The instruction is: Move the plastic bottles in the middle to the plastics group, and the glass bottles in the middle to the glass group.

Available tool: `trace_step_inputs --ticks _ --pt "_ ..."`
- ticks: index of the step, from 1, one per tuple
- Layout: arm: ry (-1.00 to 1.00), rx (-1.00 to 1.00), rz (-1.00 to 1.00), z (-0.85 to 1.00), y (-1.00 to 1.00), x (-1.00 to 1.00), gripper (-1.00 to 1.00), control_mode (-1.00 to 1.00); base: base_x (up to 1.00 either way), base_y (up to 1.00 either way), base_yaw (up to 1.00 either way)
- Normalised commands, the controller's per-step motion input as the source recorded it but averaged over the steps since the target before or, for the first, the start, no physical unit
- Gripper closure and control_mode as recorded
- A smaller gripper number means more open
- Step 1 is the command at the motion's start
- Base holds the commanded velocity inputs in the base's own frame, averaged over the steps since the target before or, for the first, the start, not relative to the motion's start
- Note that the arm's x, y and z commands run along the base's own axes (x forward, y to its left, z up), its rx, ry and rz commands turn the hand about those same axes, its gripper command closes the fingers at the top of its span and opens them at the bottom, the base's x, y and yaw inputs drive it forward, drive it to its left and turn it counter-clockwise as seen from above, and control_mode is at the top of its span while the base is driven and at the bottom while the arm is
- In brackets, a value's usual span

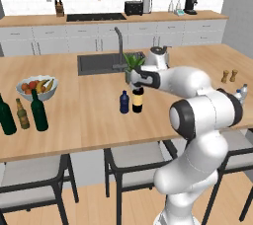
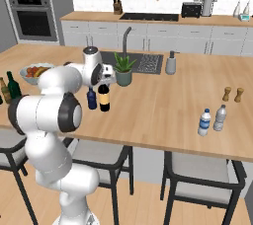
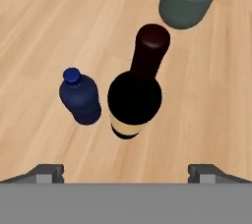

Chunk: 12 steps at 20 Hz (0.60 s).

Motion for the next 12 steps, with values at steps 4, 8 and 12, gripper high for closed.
trace_step_inputs --ticks 4,8,12 --pt "-0.07 0.00 0.00 -0.23 0.00 0.36 -1.00 -1.00 0.00 0.00 0.00" --pt "-0.02 0.00 0.00 -0.17 0.00 0.21 -1.00 -1.00 0.00 0.00 0.00" --pt "0.00 0.00 0.00 -0.23 0.00 0.02 -1.00 -1.00 0.00 0.00 0.00"
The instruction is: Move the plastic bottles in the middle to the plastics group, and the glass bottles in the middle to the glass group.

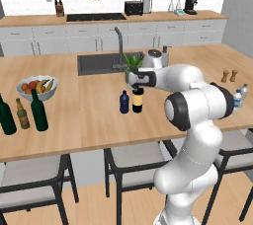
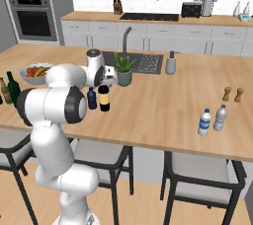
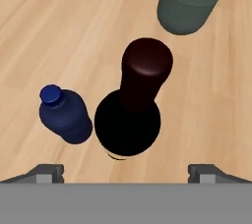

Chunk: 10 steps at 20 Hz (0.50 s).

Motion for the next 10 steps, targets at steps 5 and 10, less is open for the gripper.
trace_step_inputs --ticks 5,10 --pt "0.00 0.00 0.00 -0.22 0.00 0.05 -1.00 -1.00 0.00 0.00 0.00" --pt "0.00 0.00 0.00 -0.08 0.00 0.23 -1.00 -1.00 0.00 0.00 0.00"
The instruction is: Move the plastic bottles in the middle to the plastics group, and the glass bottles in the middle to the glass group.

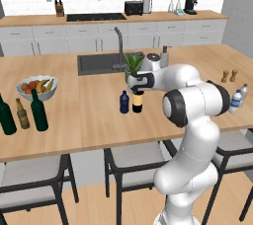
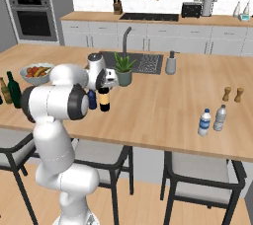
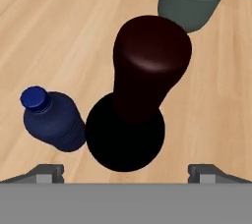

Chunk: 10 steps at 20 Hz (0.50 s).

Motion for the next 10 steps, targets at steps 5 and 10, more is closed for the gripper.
trace_step_inputs --ticks 5,10 --pt "0.00 0.00 -0.03 0.00 0.00 0.33 -1.00 -1.00 0.00 0.00 0.00" --pt "0.00 0.00 -0.01 -0.03 0.00 0.14 -1.00 -1.00 0.00 0.00 0.00"
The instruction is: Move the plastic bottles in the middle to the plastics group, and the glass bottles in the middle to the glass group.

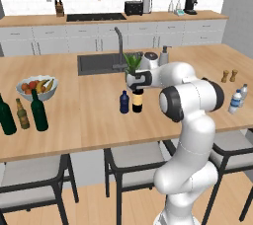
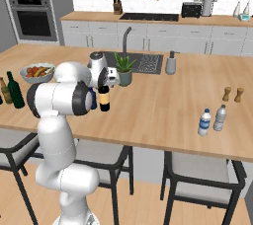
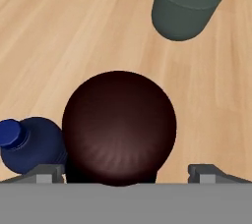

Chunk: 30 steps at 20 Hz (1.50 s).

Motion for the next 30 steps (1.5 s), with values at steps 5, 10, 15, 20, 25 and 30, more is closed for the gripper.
trace_step_inputs --ticks 5,10,15,20,25,30 --pt "0.00 0.00 0.00 -0.08 0.00 0.02 -1.00 -1.00 0.00 0.00 0.00" --pt "0.00 0.01 0.00 -0.01 0.00 0.00 -1.00 -1.00 0.00 0.00 0.00" --pt "0.00 0.05 0.00 0.00 0.00 0.00 -1.00 -1.00 0.00 0.00 0.00" --pt "0.00 0.04 0.01 0.00 0.00 0.00 -1.00 -1.00 0.00 0.00 0.00" --pt "-0.01 0.01 0.00 -0.03 0.00 0.00 -1.00 -1.00 0.00 0.00 0.00" --pt "-0.03 0.01 0.00 -0.06 0.00 0.00 -1.00 -1.00 0.00 0.00 0.00"
